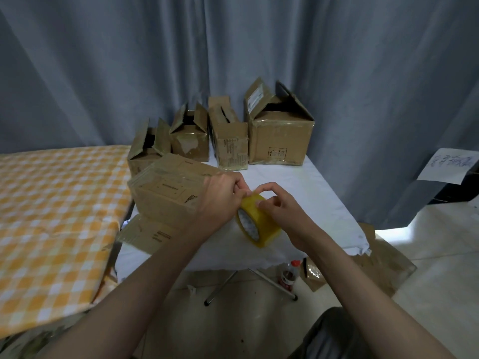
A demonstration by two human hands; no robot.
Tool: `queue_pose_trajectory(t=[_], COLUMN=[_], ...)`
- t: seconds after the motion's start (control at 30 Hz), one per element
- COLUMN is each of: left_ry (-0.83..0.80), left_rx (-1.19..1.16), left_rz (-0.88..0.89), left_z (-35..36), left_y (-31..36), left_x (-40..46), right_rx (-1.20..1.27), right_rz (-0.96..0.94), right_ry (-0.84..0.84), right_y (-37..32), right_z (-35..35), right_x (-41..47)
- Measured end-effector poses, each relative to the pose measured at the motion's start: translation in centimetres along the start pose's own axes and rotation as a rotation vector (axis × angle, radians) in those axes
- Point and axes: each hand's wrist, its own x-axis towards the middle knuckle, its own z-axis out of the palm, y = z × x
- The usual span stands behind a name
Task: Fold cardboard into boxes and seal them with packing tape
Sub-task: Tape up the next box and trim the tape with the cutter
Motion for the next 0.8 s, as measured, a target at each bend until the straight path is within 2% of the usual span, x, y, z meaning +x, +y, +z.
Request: queue_pose_trajectory(t=[0.1, 0.2, 0.5, 0.63, 0.73, 0.8], left_ry=[0.028, 0.044, -0.025, -0.002, 0.061, -0.031], left_rx=[-0.018, -0.035, 0.016, 0.225, 0.109, 0.080], left_rz=[0.036, -0.046, -0.045, 0.001, 0.084, 0.111], left_z=[-0.4, -0.7, -0.4, -1.0, -3.1, -5.3], left_y=[0.0, -1.1, -3.4, -5.2, -6.6, -8.4], left_x=[0.0, 0.4, 0.4, -0.1, -0.5, -0.6], right_rx=[-0.016, -0.011, -0.176, -0.175, -0.337, -0.458], right_rz=[-0.065, -0.140, -0.252, -0.281, -0.335, -0.397], right_ry=[0.020, -0.007, 0.092, 0.066, 0.054, 0.044], right_y=[0.1, 0.3, -0.2, 0.1, 1.0, 1.7], right_z=[0.2, 0.4, 2.0, 2.7, 3.2, 3.5], right_x=[-0.1, -0.3, -0.4, 0.1, 0.6, 0.8])
